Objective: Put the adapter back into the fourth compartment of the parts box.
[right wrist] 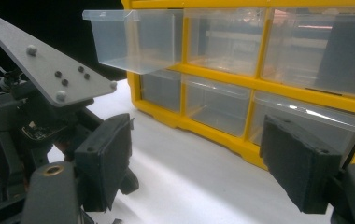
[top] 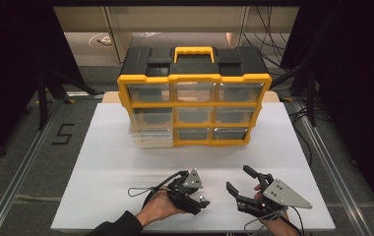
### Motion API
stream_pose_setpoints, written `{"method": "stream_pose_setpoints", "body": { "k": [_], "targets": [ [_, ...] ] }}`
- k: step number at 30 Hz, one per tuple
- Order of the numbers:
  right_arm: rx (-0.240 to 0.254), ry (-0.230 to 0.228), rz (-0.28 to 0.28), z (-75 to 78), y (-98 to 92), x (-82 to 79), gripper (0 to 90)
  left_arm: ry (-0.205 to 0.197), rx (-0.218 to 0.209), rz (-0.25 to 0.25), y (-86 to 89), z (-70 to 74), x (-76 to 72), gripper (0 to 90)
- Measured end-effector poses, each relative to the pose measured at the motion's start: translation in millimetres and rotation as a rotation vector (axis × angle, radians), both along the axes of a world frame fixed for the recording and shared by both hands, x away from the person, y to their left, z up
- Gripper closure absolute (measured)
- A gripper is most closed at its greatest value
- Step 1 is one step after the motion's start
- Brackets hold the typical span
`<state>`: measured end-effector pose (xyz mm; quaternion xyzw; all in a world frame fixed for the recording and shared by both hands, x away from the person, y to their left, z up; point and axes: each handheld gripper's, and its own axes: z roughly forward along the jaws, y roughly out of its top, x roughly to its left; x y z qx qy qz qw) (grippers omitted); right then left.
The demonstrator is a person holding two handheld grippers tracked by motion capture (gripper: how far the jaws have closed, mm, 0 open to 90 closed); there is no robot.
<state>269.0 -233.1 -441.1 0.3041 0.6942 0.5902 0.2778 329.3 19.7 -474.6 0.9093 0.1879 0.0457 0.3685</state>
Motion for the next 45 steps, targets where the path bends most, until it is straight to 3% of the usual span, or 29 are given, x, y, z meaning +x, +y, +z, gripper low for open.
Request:
{"method": "stream_pose_setpoints", "body": {
  "k": [6, 9, 12, 28, 38, 45],
  "targets": [
    [0.0, 0.001, 0.0, -0.2, 0.5, -0.1, 26.2, 0.01, 0.024, 0.006, -4.2, -3.4, 1.2, 40.3],
    [-0.004, -0.001, 0.003, -0.2, 1.0, -0.1, 26.2, 0.013, 0.067, -0.009, -7.2, -6.1, 2.3, 43.3],
    [-0.004, -0.001, 0.005, -0.1, 1.2, -0.2, 26.2, 0.011, 0.08, -0.01, -8.3, -7.5, 2.2, 46.7],
    [-0.012, 0.0, 0.012, -0.1, 2.2, -0.3, 26.2, -0.011, 0.084, -0.02, -13.9, -7.1, -1.0, 62.6],
    [-0.011, -0.002, 0.012, 0.2, 1.8, -0.3, 26.2, -0.027, 0.086, -0.034, -14.3, -5.1, -2.8, 64.2],
    [-0.009, -0.003, 0.011, 0.3, 1.6, -0.2, 26.2, -0.029, 0.047, -0.012, -9.1, 5.0, -1.5, 64.3]
  ]
}}
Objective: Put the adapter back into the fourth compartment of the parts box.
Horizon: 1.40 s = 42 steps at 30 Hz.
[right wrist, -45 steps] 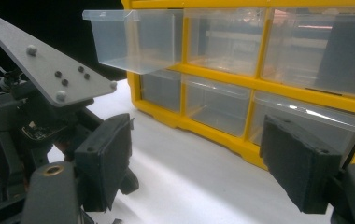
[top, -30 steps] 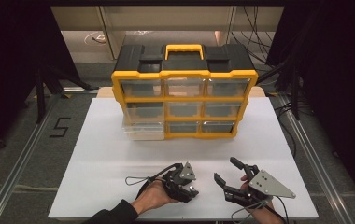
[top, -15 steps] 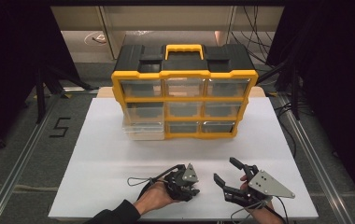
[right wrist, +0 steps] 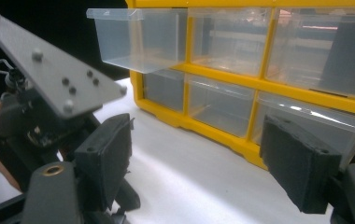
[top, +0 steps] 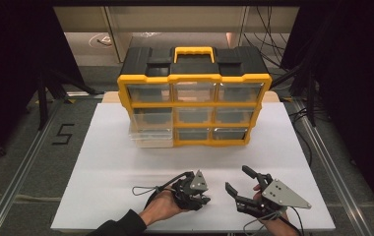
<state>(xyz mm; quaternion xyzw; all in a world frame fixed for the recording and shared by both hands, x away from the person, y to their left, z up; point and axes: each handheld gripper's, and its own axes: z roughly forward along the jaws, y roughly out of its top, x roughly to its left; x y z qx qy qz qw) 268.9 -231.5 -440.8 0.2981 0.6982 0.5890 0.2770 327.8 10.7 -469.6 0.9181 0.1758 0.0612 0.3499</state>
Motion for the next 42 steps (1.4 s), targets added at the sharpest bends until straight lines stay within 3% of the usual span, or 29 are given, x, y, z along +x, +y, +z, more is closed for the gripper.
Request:
{"method": "stream_pose_setpoints", "body": {
  "k": [42],
  "targets": [
    [0.007, -0.002, -0.004, 0.3, -0.4, 0.1, 26.3, -0.094, -0.195, 0.092, 31.8, 54.6, 2.1, 64.3]
  ]
}}
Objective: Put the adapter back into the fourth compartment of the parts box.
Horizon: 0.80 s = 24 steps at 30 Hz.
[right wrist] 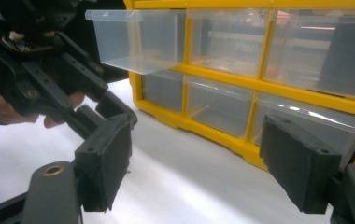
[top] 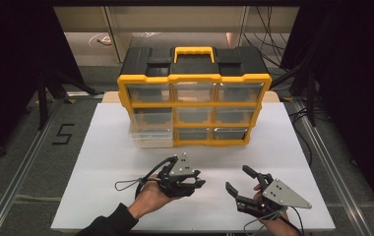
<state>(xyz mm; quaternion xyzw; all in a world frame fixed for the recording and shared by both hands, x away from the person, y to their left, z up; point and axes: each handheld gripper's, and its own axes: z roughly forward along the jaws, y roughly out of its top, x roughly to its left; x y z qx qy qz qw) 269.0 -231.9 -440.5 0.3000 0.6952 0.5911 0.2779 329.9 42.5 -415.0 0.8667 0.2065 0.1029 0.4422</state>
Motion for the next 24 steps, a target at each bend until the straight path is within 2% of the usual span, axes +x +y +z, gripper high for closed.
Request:
{"method": "stream_pose_setpoints", "body": {
  "k": [4, 5, 24],
  "targets": [
    [0.001, 0.001, -0.001, 0.1, -0.1, 0.0, 26.3, -0.009, -0.019, 0.009, 2.9, 4.6, 0.7, 64.3],
    [0.0, 0.001, 0.0, 0.0, 0.0, 0.0, 26.3, -0.009, -0.035, 0.018, 4.9, 7.5, 1.1, 64.3],
    [0.0, 0.001, 0.0, -0.1, 0.0, 0.1, 26.3, -0.05, -0.108, 0.063, 21.3, 34.3, 4.7, 64.3]
  ]
}}
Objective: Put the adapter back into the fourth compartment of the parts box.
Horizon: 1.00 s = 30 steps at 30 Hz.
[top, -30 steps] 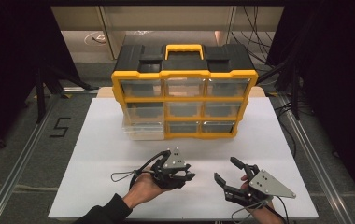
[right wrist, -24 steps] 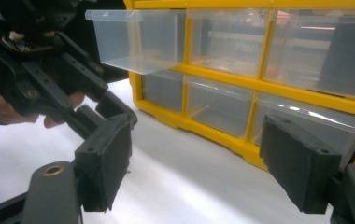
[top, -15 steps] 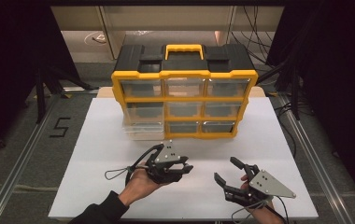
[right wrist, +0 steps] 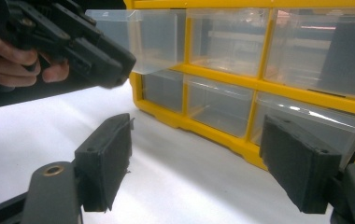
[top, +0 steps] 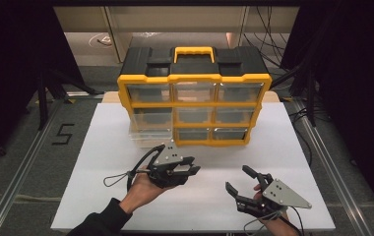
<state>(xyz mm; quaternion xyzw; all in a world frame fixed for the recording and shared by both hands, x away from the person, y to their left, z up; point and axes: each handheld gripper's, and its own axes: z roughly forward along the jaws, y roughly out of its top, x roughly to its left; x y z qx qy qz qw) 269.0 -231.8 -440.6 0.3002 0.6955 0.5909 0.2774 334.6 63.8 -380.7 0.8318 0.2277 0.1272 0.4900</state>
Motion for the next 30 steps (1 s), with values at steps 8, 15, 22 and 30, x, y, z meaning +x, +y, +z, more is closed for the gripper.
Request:
{"method": "stream_pose_setpoints", "body": {
  "k": [8, 15, 22, 30],
  "targets": [
    [-0.001, -0.001, 0.002, -0.1, 0.2, 0.1, 26.3, -0.025, -0.027, 0.017, 6.4, 12.8, -0.6, 64.3],
    [-0.006, -0.003, 0.005, 0.0, 0.9, 0.0, 26.3, -0.036, -0.05, 0.042, 12.9, 18.4, 1.3, 64.3],
    [-0.006, -0.003, 0.005, 0.0, 1.0, -0.1, 26.3, -0.044, -0.064, 0.052, 15.8, 22.7, 3.7, 64.3],
    [-0.009, 0.0, 0.005, -0.3, 1.1, 0.0, 26.3, -0.062, -0.084, 0.066, 19.5, 31.2, 5.0, 64.3]
  ]
}}
